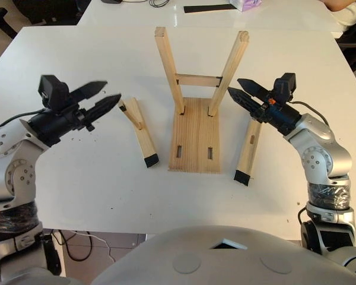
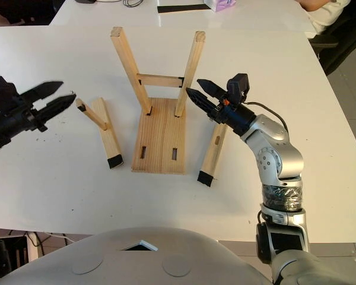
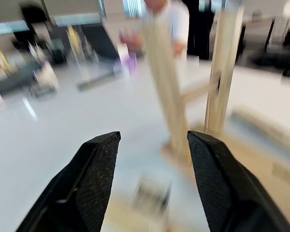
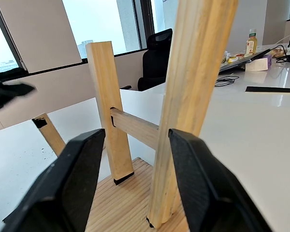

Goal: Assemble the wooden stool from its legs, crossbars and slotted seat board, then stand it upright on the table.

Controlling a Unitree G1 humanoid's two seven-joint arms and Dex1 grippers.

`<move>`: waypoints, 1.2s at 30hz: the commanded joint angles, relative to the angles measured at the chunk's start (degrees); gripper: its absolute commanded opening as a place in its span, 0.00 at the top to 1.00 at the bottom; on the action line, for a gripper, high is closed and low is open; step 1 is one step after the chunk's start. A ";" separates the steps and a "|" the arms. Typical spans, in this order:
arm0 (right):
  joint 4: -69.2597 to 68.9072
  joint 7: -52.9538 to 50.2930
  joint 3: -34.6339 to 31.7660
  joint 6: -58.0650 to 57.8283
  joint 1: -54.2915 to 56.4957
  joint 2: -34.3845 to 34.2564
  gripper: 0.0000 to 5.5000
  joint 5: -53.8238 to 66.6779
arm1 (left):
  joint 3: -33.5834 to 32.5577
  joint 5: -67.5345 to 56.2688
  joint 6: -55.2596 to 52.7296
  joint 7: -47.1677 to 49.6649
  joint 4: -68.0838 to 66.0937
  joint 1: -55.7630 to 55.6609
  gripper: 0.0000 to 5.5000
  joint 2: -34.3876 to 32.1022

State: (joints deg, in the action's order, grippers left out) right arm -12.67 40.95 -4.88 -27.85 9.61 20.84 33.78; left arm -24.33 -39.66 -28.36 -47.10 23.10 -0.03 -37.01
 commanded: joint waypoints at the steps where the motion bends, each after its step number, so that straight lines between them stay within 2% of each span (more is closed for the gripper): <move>1: -0.25 -0.10 0.58 -1.62 0.44 0.36 0.56 0.73 | 1.89 1.51 -0.41 12.58 2.68 -4.17 0.53 6.49; 6: 1.11 0.05 1.37 -1.69 1.51 -0.34 0.56 0.17 | 6.50 11.87 4.59 26.46 -2.92 -6.46 0.53 14.76; 10: 2.26 -0.05 1.11 -1.34 1.97 -0.39 0.56 -0.03 | 7.50 13.37 4.63 34.86 -3.32 -7.66 0.53 21.30; 13: 2.49 -0.32 0.92 -1.24 2.06 -0.56 0.56 0.06 | 7.69 13.23 3.90 38.14 -2.31 -7.72 0.53 23.61; 24: 2.42 -1.58 1.18 -0.81 1.50 -2.30 0.56 -0.17 | 9.68 9.65 1.29 39.99 3.33 -13.17 0.53 24.66; 30: 2.41 -1.80 1.52 -0.91 1.14 -2.84 0.56 -0.41 | 11.92 12.88 -0.36 40.79 -0.60 -10.56 0.53 24.43; 33: 2.66 -1.94 1.51 -0.81 1.36 -3.00 0.56 -0.44 | 14.68 15.46 -7.81 42.39 -5.48 -8.87 0.53 22.81; 36: 2.64 -2.20 1.63 -0.78 1.53 -3.22 0.56 -0.44 | 16.12 16.66 -9.62 41.10 -9.18 -8.98 0.53 21.81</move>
State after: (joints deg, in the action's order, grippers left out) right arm -10.17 39.27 -3.35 -28.98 10.70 17.97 33.59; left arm -9.42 -24.26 -33.22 -6.00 19.13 -11.12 -15.20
